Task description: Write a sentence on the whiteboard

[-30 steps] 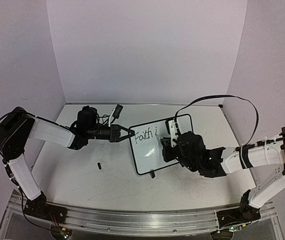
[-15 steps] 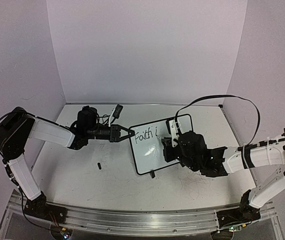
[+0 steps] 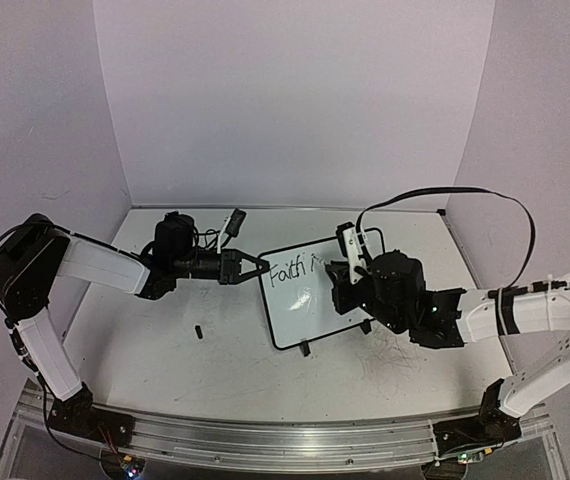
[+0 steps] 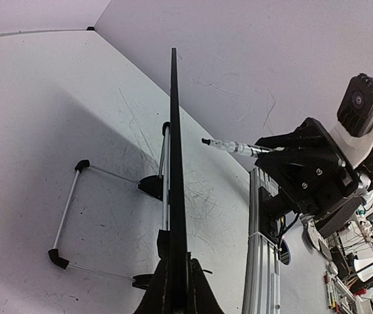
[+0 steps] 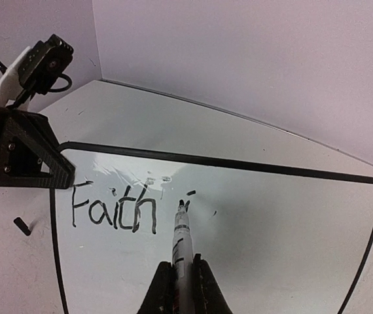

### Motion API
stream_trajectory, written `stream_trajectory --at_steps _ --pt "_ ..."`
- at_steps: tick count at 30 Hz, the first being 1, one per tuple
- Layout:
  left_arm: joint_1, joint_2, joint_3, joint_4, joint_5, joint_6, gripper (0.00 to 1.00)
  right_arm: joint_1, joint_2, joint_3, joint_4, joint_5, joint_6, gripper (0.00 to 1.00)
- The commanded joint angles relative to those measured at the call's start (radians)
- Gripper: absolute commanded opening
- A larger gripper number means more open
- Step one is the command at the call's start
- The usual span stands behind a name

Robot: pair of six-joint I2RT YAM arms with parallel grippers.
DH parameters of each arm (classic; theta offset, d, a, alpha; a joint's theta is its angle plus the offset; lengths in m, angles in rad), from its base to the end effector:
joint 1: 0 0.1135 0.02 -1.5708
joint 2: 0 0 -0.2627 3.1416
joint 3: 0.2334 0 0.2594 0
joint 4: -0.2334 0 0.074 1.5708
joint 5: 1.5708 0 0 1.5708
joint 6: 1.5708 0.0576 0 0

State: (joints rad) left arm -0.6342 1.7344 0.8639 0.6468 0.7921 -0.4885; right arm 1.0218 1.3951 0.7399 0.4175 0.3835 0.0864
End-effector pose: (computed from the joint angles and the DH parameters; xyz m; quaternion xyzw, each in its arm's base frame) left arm 0.2841 -0.2599 0.1930 0.2925 0.7017 -0.5616 0.3267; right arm 0.1930 0.2742 0.2360 -0.2427 0.7418 0.1920 0.5949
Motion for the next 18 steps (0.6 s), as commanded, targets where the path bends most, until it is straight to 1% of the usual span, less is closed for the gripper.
stream_trajectory --at_steps 1,18 --pt "-0.025 -0.006 0.025 -0.023 0.070 -0.007 0.00 0.000 0.013 -0.002 0.040 0.001 -0.016 0.00" --pt "-0.027 -0.006 0.027 -0.023 0.074 -0.010 0.00 -0.018 0.010 -0.010 0.045 0.010 -0.011 0.00"
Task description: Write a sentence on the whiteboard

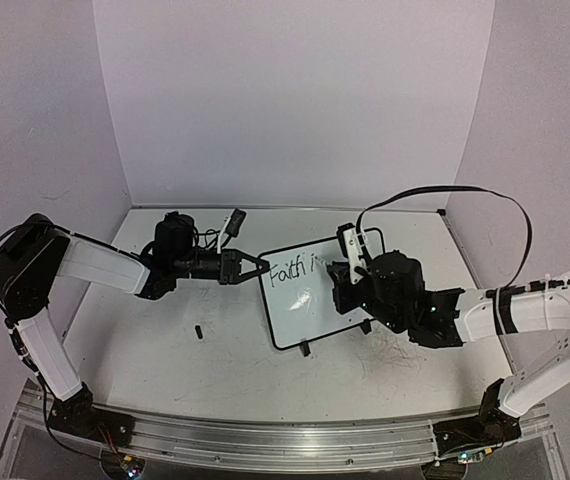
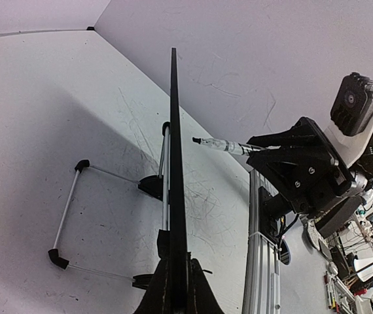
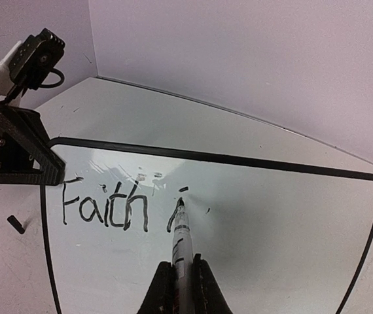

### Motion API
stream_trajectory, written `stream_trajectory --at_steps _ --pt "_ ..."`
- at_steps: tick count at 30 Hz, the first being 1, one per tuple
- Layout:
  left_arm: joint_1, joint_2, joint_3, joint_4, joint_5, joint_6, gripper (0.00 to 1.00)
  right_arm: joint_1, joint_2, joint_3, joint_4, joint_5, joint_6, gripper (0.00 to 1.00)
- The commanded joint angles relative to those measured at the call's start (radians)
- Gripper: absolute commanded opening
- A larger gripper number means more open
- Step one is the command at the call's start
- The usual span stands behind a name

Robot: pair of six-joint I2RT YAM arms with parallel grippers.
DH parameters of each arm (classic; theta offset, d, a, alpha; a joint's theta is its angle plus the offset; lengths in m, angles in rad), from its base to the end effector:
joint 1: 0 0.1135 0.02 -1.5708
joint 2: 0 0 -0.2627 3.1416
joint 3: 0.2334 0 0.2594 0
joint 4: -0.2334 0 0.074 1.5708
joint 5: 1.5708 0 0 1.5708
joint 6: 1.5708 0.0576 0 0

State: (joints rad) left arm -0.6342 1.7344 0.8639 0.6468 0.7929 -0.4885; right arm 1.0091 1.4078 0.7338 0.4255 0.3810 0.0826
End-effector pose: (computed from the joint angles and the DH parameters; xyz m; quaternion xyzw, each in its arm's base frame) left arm 0.2841 -0.2599 0.1930 0.2927 0.7015 -0.5618 0.3264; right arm 0.1969 0.2726 0.2307 -0.2423 0.7453 0.1853 0.5929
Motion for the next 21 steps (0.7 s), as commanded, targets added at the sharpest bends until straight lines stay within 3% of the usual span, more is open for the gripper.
stream_trajectory --at_steps 1,21 --pt "-0.026 -0.006 0.027 -0.023 0.073 -0.010 0.00 -0.005 0.002 -0.001 0.037 0.008 -0.008 0.00" --pt "-0.030 -0.006 0.029 -0.023 0.075 -0.010 0.00 -0.014 -0.019 -0.021 0.041 0.037 0.009 0.00"
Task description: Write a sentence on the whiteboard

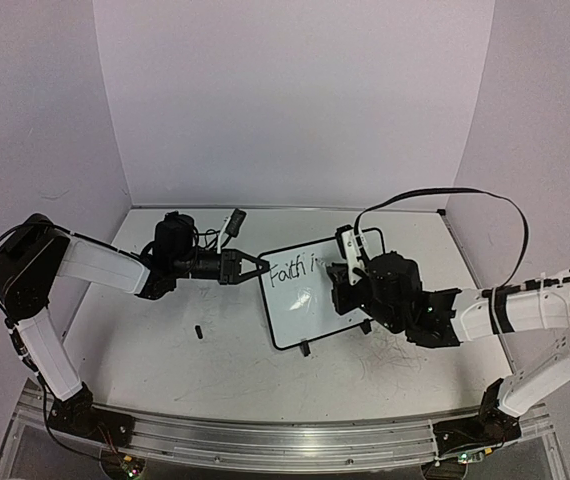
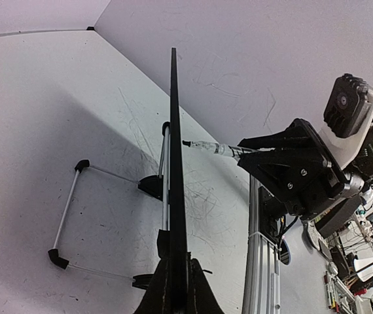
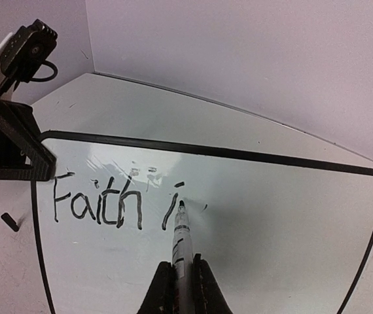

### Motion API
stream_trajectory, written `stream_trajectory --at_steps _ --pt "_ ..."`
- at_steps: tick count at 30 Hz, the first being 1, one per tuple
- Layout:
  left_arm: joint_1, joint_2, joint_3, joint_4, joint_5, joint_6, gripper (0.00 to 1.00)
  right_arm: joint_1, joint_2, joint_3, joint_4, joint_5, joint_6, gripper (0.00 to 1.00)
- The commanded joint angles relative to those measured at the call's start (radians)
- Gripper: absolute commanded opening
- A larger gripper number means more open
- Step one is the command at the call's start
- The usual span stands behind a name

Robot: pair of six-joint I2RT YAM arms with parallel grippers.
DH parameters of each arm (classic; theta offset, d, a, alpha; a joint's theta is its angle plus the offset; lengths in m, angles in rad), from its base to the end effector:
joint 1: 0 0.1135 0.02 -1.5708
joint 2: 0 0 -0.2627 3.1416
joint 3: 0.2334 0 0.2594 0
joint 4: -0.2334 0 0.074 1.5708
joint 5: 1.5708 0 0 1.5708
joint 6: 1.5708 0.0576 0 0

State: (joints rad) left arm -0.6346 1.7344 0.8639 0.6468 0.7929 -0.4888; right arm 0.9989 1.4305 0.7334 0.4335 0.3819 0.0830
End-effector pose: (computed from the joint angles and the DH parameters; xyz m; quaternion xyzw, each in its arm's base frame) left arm 0.2840 -0.2600 0.1930 0.2927 0.7015 -0.5619 0.3262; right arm 0.2012 0.2729 0.2244 -0.2411 0.7502 0.1783 0.5893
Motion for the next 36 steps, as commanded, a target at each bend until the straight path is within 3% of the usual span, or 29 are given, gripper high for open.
stream_trajectory --at_steps 1,36 --pt "-0.030 -0.006 0.029 -0.024 0.074 -0.010 0.00 -0.003 -0.043 -0.024 0.033 0.040 0.010 0.00" --pt "-0.034 -0.007 0.029 -0.023 0.080 -0.010 0.00 -0.008 0.039 0.040 0.059 0.064 -0.013 0.00"
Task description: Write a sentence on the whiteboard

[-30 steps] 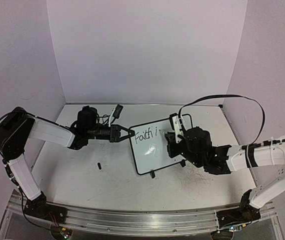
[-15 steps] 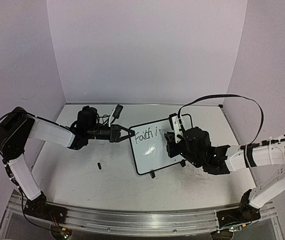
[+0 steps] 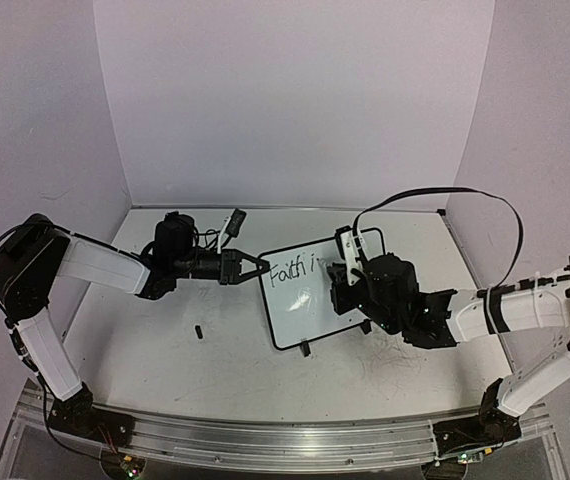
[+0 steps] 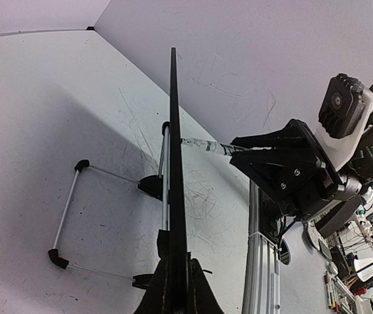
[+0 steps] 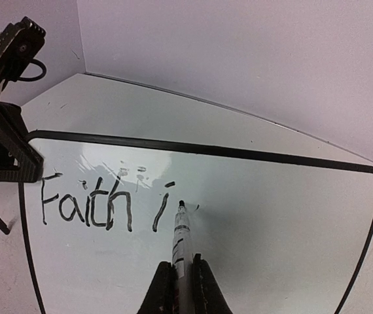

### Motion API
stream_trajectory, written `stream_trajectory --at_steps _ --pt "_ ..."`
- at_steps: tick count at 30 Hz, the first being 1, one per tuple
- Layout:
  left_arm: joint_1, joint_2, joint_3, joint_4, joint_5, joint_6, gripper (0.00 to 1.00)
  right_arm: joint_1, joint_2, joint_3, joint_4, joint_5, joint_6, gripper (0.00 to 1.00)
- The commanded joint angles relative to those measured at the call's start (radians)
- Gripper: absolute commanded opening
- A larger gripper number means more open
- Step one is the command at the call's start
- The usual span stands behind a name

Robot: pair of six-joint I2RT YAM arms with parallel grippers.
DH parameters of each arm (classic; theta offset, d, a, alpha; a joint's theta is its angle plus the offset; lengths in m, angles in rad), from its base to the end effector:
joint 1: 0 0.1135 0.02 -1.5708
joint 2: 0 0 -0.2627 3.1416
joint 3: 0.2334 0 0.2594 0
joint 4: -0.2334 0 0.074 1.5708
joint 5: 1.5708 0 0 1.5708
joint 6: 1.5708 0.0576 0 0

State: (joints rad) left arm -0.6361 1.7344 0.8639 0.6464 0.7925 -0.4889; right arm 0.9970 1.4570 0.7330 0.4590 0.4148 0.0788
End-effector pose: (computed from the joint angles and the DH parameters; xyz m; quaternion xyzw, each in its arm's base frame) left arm 0.2836 -0.2604 0.1930 0.2931 0.7015 -0.5620 0.3257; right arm 0.2047 0.2740 0.2191 -0.2323 0.7522 0.1641 0.5943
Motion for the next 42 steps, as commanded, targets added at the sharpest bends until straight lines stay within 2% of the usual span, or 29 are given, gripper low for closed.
stream_trajectory --at_steps 1,19,42 --pt "-0.033 -0.006 0.029 -0.023 0.081 -0.010 0.00 -0.006 0.015 0.041 0.033 0.033 -0.011 0.00" --pt "-0.034 -0.010 0.029 -0.022 0.078 -0.008 0.00 -0.002 -0.018 -0.005 -0.044 -0.007 0.054 0.00" --pt "-0.036 -0.006 0.030 -0.023 0.080 -0.008 0.00 0.023 -0.025 -0.014 -0.051 0.014 0.081 0.00"
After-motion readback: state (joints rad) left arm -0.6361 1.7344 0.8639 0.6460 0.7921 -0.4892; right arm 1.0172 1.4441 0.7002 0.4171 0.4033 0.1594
